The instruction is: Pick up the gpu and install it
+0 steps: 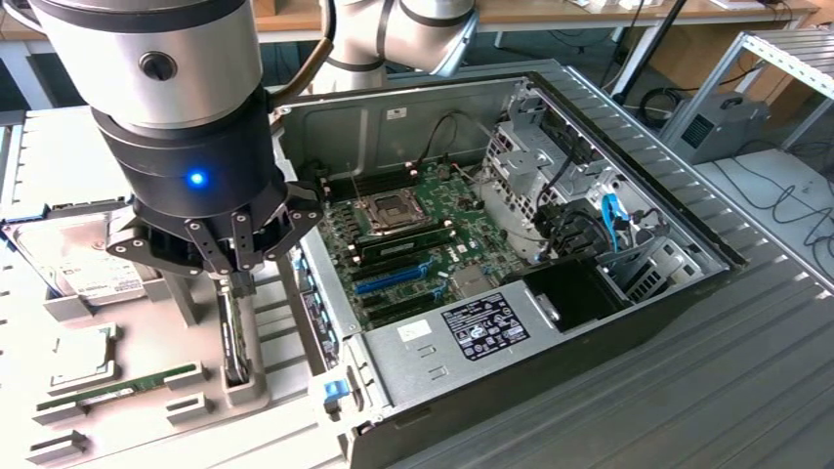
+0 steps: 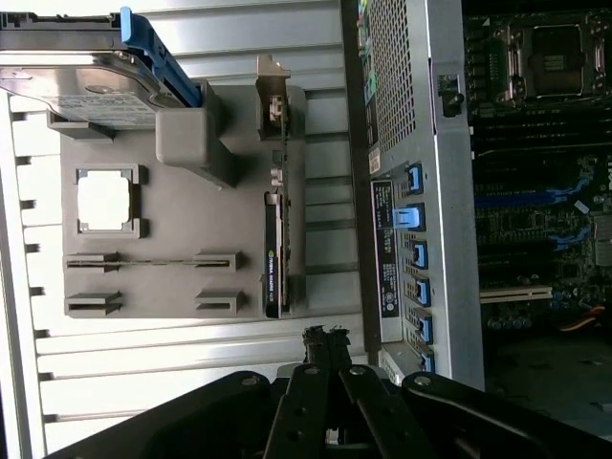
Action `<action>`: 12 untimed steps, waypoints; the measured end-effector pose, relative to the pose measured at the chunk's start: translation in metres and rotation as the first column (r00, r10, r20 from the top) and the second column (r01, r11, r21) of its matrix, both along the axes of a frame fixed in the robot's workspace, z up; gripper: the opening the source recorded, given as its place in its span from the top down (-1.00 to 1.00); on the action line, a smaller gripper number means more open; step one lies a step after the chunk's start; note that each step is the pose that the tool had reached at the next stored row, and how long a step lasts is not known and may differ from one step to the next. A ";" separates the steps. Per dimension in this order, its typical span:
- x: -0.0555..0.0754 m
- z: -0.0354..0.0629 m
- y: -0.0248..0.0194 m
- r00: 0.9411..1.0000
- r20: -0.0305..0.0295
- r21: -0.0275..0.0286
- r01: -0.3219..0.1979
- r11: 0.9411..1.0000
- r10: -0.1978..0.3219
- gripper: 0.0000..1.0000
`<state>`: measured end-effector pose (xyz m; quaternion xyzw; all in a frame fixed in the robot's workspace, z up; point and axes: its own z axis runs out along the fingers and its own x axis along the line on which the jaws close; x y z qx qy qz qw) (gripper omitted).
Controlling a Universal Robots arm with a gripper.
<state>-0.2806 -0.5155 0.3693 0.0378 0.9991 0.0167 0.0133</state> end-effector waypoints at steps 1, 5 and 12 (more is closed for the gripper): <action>0.000 0.0000 0.0000 1.000 0.000 0.000 0.000 1.000 0.000 0.79; 0.000 0.0000 0.0000 1.000 0.000 0.000 0.000 1.000 0.000 0.79; 0.000 0.0000 0.0000 1.000 0.000 0.000 0.000 1.000 0.000 0.53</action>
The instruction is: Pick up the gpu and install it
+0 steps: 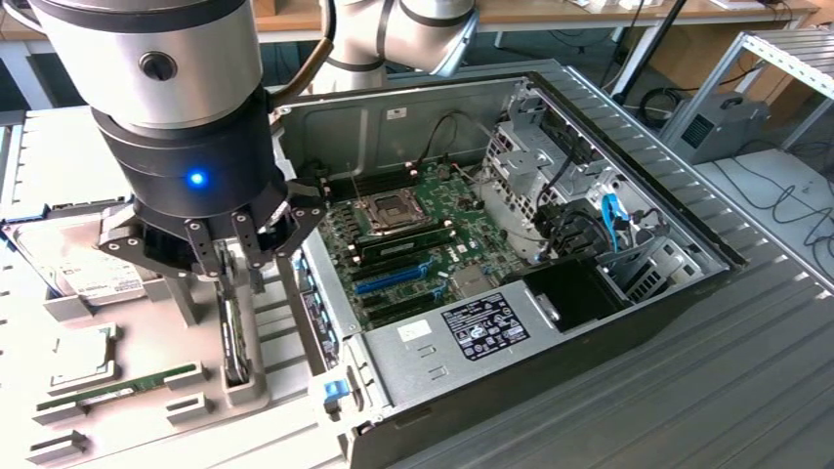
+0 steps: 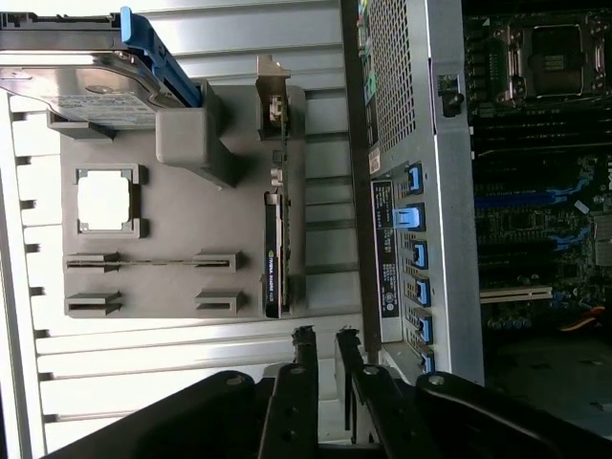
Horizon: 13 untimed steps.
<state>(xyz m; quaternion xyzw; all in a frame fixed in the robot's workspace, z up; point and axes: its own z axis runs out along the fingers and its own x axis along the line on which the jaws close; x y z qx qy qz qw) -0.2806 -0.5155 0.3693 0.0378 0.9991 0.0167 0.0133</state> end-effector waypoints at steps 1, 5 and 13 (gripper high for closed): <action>0.000 0.0000 0.0000 1.000 0.000 0.000 0.000 1.000 0.000 0.40; 0.000 0.0000 0.0000 1.000 0.000 0.000 0.000 1.000 0.000 0.15; 0.000 -0.0008 0.0000 1.000 0.000 0.000 0.000 1.000 0.000 0.15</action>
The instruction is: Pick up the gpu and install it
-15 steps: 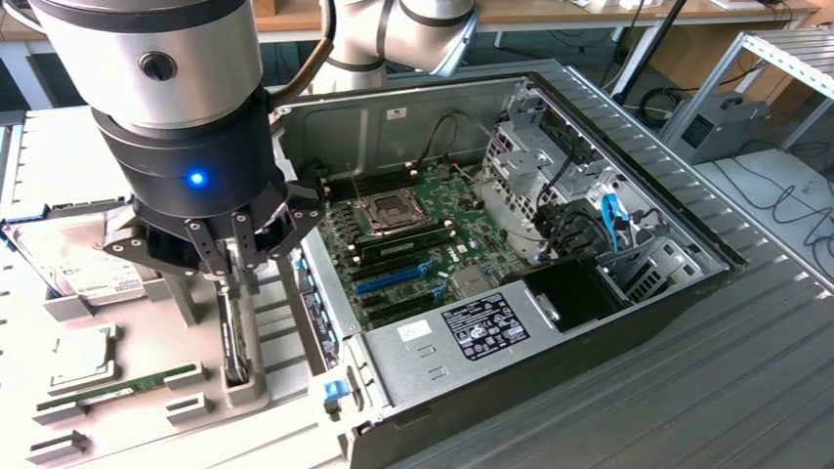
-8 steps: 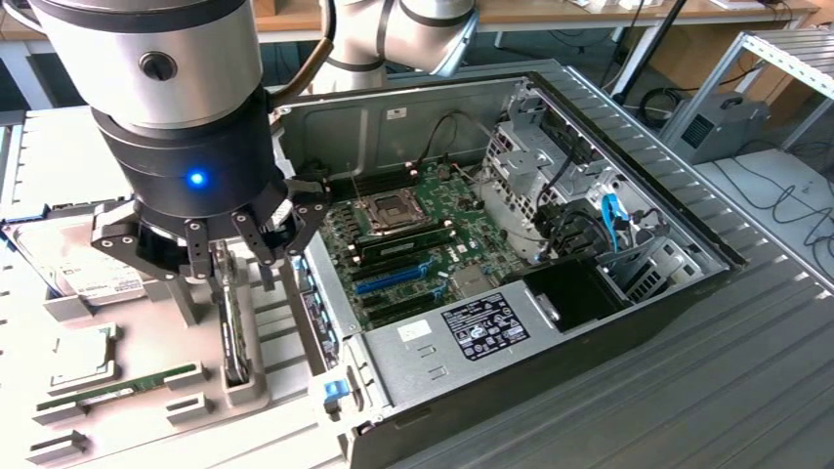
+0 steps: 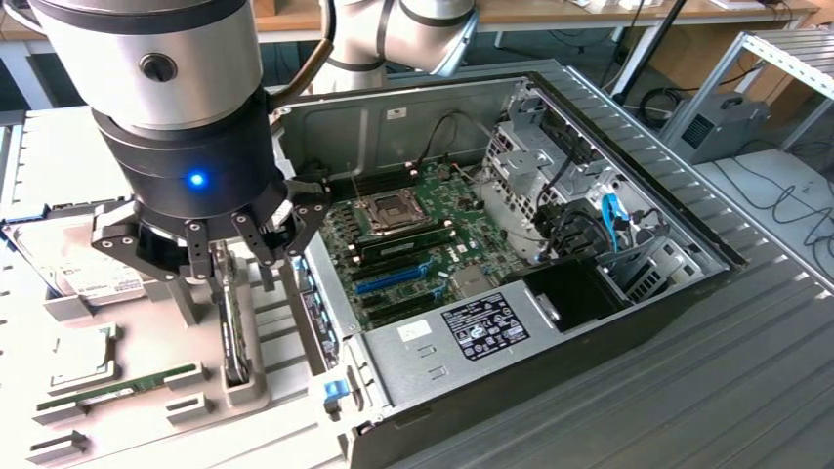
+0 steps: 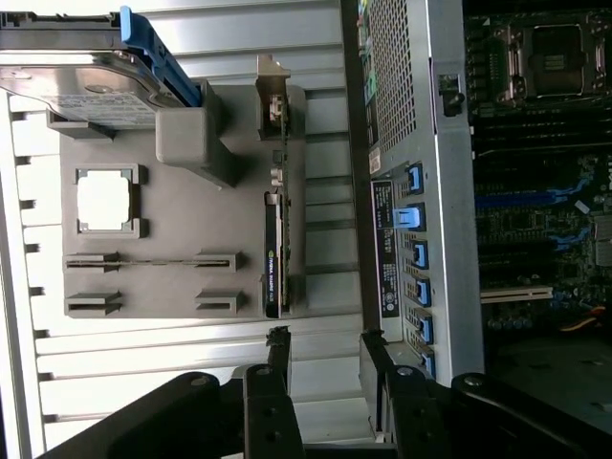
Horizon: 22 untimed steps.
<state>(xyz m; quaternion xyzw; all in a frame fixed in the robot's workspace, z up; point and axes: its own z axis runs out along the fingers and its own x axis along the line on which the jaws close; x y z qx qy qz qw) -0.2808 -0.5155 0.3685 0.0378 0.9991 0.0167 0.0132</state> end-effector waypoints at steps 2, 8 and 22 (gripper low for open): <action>0.000 -0.0004 0.0000 1.000 0.000 0.000 0.000 1.000 0.000 0.15; -0.001 -0.0024 0.0000 1.000 0.000 0.000 0.000 1.000 0.000 0.15; -0.004 -0.0078 -0.0002 1.000 0.000 0.000 0.000 1.000 0.000 0.15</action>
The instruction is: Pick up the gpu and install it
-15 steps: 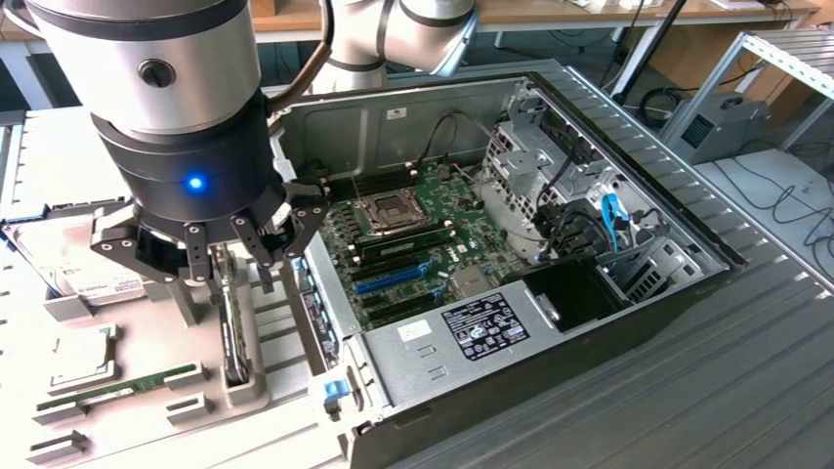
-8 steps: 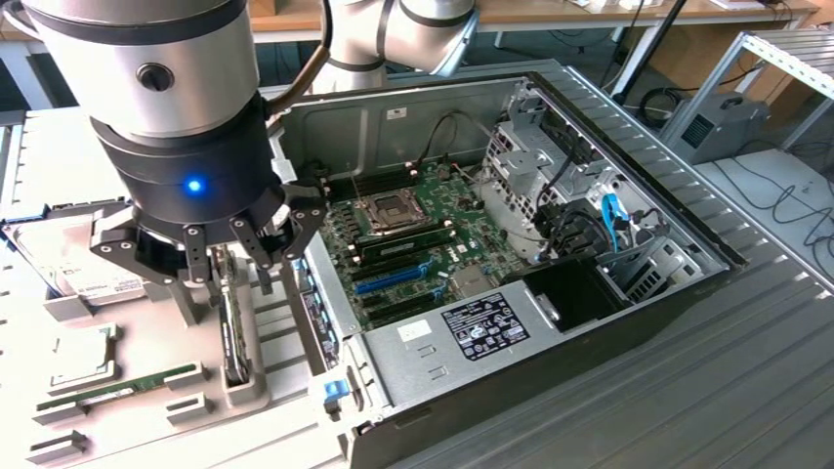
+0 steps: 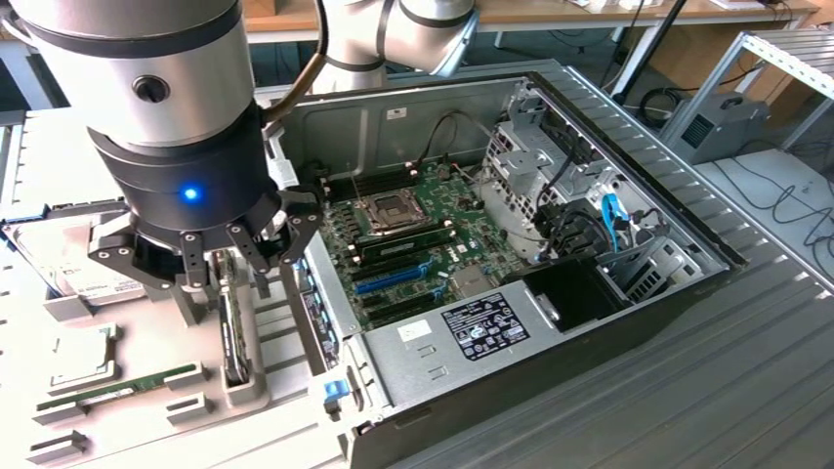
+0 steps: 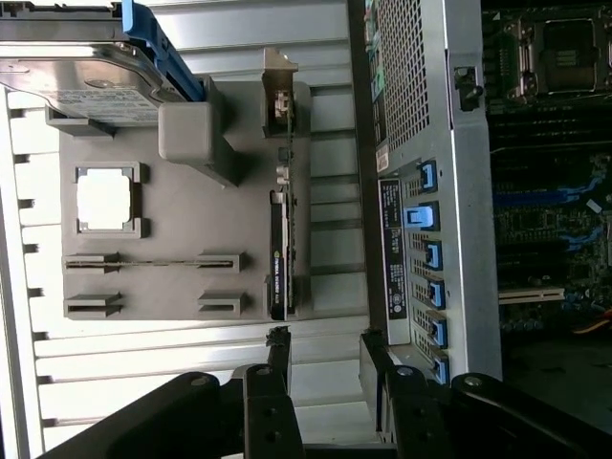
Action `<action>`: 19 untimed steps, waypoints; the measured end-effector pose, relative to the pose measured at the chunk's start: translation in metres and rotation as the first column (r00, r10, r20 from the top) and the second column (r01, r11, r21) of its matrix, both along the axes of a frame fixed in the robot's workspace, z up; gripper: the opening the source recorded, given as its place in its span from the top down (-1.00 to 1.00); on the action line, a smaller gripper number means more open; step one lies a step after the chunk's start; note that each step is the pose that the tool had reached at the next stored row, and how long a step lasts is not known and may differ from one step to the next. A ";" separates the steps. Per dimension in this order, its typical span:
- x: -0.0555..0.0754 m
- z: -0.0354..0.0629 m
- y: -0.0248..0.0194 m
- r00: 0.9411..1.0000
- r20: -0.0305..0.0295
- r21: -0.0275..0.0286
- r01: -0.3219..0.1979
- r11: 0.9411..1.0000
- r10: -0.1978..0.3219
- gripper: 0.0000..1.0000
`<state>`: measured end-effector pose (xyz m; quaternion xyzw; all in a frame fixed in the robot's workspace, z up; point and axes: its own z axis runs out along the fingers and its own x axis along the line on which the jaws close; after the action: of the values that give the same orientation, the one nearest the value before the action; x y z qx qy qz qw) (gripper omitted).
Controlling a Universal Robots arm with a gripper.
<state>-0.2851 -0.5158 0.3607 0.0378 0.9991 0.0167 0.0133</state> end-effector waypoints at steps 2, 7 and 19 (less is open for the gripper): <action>-0.001 -0.0031 -0.0005 1.000 0.000 0.000 0.000 1.000 0.000 0.15; -0.002 -0.0036 -0.0006 1.000 0.000 0.000 0.000 1.000 0.000 0.15; -0.004 -0.0115 -0.0015 1.000 0.000 0.000 0.000 1.000 0.000 0.15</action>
<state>-0.2890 -0.5173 0.3492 0.0378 0.9991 0.0167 0.0132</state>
